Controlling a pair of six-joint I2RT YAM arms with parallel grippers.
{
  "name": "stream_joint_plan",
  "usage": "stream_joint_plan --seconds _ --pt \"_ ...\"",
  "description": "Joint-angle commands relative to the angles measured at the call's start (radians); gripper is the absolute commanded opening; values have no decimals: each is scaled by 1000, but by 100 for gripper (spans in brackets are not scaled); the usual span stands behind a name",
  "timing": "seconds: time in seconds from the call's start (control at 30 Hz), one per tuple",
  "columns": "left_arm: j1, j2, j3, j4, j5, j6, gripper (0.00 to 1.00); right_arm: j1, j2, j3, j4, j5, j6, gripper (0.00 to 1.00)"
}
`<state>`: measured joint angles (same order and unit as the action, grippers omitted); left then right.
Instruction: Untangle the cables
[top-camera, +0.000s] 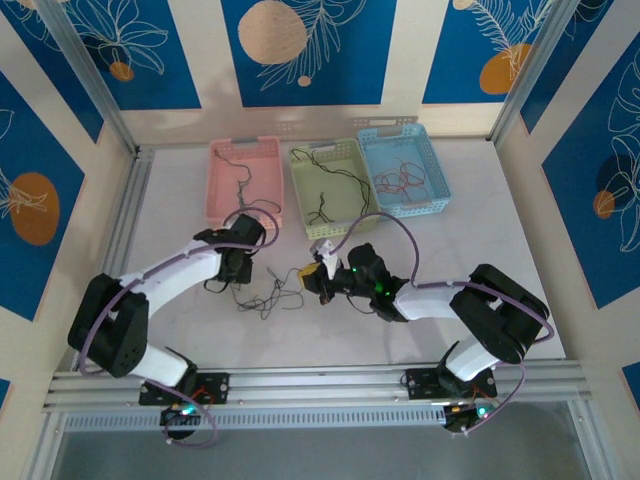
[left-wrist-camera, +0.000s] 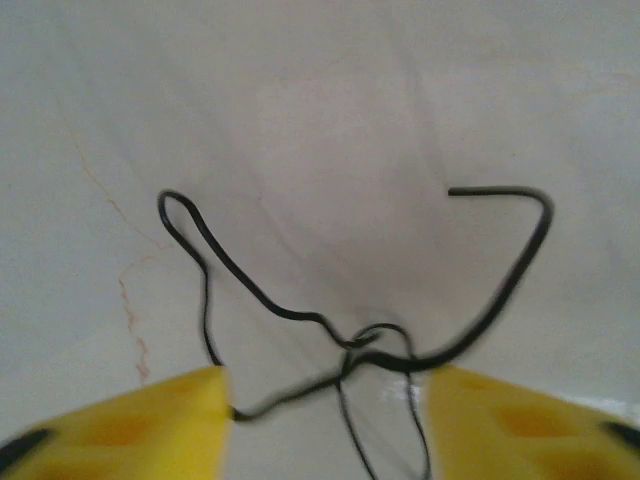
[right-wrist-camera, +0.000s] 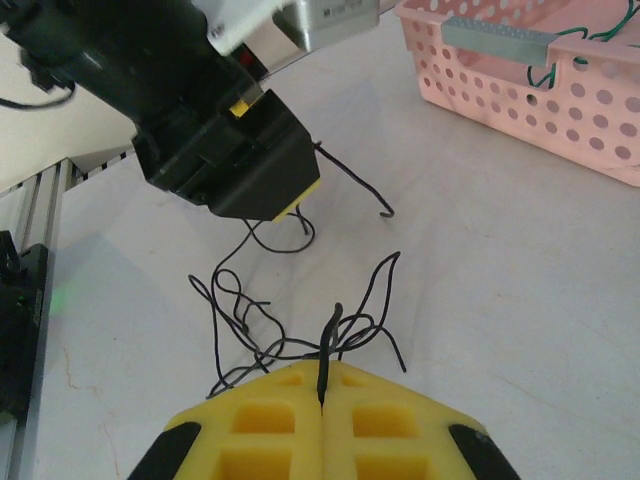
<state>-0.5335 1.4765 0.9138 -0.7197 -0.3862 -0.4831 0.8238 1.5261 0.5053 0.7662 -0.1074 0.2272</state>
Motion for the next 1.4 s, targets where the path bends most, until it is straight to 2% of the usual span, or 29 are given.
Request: stream_joint_plan --seconds 0.0,0.07,0.1,0.23,0.43,0.57,0.67,0.87,1.0,1.17,1.37 --pt "-9 18 -4 34 -14 1 27 -8 -13 -21 38 9 14 0" --pt "-11 12 8 40 -18 16 6 -16 -22 -29 48 12 22 0" --pt "-11 4 20 38 -16 26 0 -25 -26 -35 55 11 31 0" --pt "-29 -87 89 -18 -30 38 0 -81 -50 -76 105 0 95 0" --pt "-33 -299 219 -109 22 13 0 -90 -98 -107 94 59 107 0" --pt "-33 -383 301 -77 125 -3 0 -112 -91 -124 130 57 137 0" --pt "-33 -372 348 -7 205 -20 0 -124 -79 -125 145 48 154 0" --pt "-33 -161 510 113 339 -20 0 -126 -69 -122 145 38 159 0" --pt "-33 9 608 231 379 -10 0 -134 -70 -117 138 33 165 0" --pt "-33 317 870 205 427 1 0 -138 -60 -116 142 25 172 0" --pt "-33 615 1170 113 464 7 0 -138 -46 -103 133 7 174 0"
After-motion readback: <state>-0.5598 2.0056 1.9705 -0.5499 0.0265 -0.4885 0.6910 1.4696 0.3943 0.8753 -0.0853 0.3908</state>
